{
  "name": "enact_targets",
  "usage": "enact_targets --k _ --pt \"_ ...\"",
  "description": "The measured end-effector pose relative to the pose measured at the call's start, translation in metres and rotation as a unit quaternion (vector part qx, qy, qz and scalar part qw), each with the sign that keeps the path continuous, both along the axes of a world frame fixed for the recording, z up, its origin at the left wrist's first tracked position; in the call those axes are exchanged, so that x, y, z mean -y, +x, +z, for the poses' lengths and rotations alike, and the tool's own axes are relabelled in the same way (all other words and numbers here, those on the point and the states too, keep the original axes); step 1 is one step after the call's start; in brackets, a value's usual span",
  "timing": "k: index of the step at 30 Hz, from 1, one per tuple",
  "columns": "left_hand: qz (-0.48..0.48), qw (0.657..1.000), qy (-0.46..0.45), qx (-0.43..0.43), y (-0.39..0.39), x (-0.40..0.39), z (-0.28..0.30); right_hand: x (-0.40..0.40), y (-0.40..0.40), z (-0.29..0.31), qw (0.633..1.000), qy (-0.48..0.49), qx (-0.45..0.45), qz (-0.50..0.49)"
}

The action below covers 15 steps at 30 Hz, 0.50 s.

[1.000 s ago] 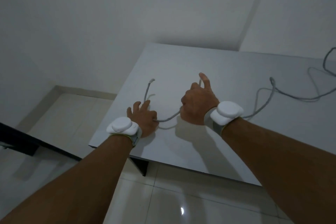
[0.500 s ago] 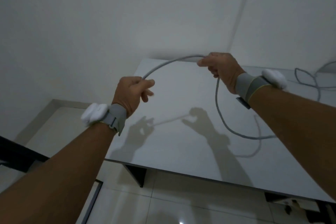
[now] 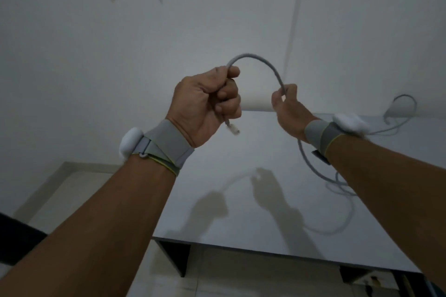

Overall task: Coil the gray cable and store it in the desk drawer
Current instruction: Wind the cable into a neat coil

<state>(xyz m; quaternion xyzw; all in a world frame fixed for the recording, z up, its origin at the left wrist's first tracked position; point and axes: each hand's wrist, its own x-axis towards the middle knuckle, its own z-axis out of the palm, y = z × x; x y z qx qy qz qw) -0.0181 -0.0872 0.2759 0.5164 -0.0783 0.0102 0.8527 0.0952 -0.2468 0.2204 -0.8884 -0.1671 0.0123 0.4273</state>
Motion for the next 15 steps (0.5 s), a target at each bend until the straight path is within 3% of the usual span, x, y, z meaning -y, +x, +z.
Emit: enact_targets --k 4,8,11,15 --pt "0.006 0.997 0.059 0.052 -0.003 0.021 0.034 0.014 -0.03 0.007 0.979 -0.183 0.003 0.093" --pt "0.095 0.989 0.101 0.054 0.004 0.032 0.055 0.024 -0.068 0.026 0.924 -0.349 0.003 0.156" --pt "0.149 0.966 0.208 0.04 0.007 0.038 0.058 0.035 -0.09 0.057 0.897 -0.395 0.033 0.195" --pt "0.156 0.941 0.3 0.02 0.002 0.049 0.057 0.054 -0.106 0.107 0.912 -0.344 0.065 0.213"
